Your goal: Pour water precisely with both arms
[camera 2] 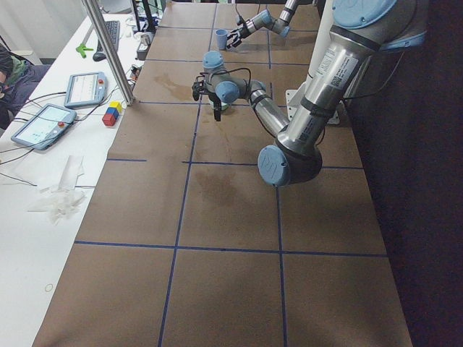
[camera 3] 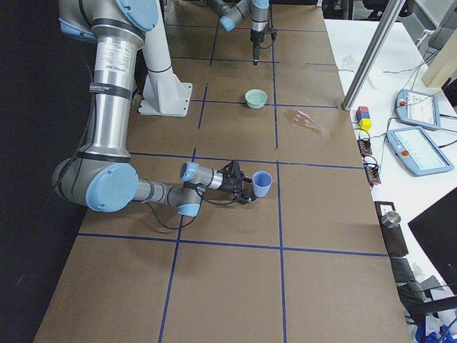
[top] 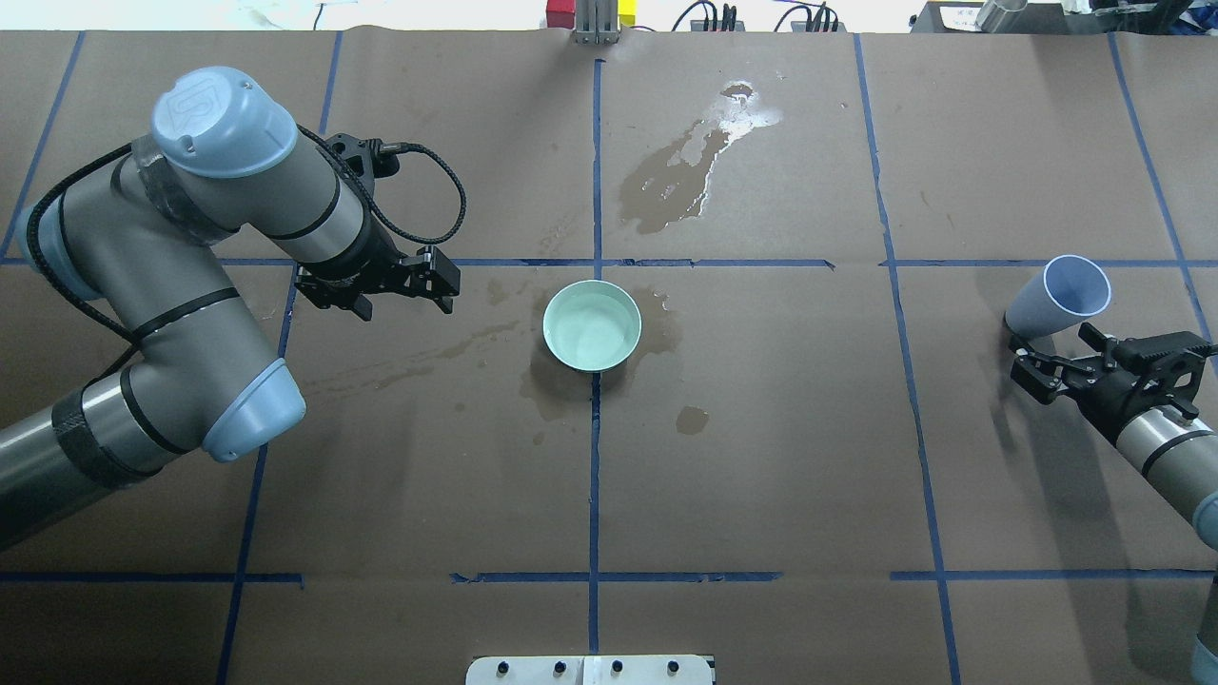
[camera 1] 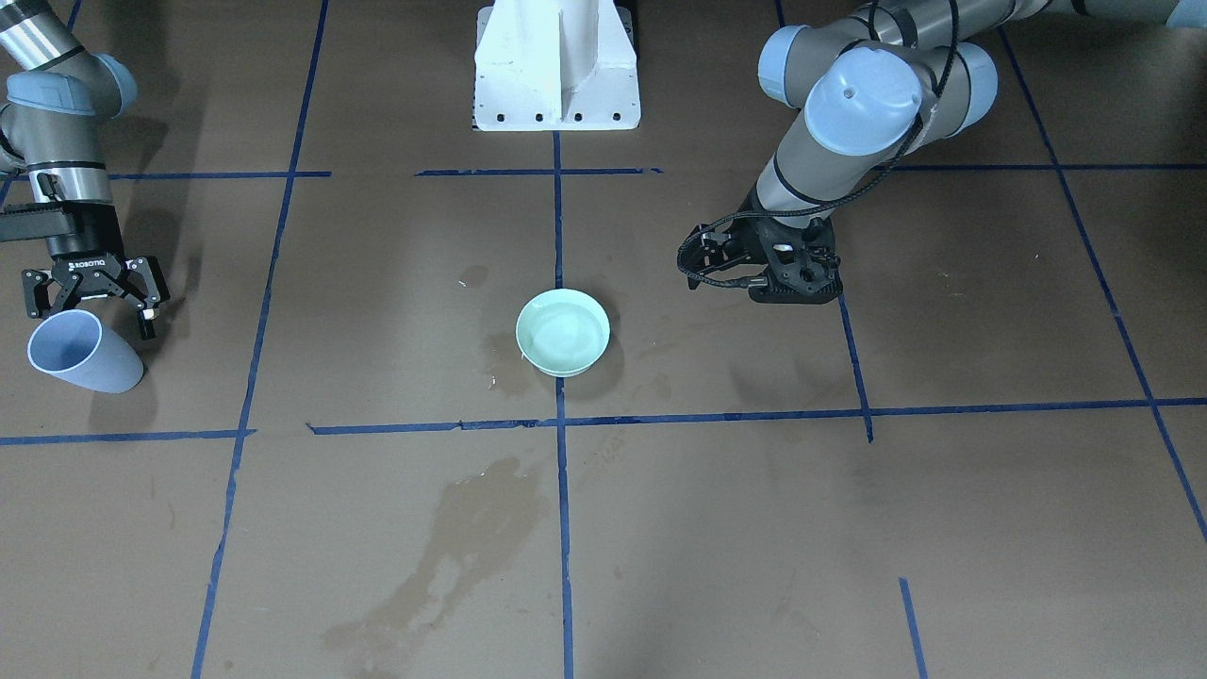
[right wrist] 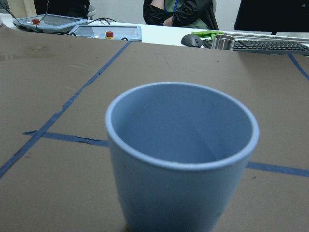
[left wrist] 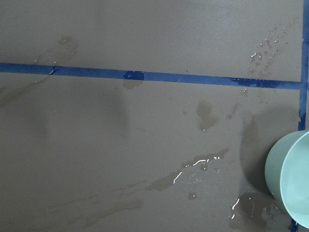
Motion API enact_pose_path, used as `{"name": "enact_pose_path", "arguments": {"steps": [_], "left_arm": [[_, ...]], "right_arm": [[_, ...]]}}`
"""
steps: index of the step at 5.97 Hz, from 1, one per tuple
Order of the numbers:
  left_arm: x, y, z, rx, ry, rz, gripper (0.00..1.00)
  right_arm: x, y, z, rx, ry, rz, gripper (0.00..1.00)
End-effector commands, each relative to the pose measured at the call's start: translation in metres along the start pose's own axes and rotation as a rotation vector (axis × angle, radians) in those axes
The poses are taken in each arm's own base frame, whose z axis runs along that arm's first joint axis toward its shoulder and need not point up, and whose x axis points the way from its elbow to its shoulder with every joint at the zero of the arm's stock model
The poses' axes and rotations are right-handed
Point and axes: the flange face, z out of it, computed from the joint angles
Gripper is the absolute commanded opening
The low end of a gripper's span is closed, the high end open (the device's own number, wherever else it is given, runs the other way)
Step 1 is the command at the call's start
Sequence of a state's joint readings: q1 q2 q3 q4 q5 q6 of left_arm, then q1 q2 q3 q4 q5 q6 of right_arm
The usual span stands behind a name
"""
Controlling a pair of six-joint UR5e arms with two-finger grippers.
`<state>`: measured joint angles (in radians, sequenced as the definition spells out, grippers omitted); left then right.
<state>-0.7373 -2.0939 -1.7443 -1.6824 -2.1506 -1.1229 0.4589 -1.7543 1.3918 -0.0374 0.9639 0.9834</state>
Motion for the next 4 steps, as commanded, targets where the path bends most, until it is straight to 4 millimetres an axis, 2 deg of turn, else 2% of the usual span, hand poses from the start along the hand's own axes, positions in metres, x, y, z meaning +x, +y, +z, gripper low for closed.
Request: {"name": "enact_pose_path", "arguments": {"steps": [1,4], "left_arm": [[0.0,0.0,0.001,-0.001,-0.001,0.0,1.0],[-0.001,-0.001,0.002,0.0,-0.003,-0.001,1.0]], "right_arm": [[-0.005,-0.011,0.007,0.04,0.01,-0.01,0.99],[-0.005,-0.024,0.015,0.073,0.027,-0.018,0.99]]}}
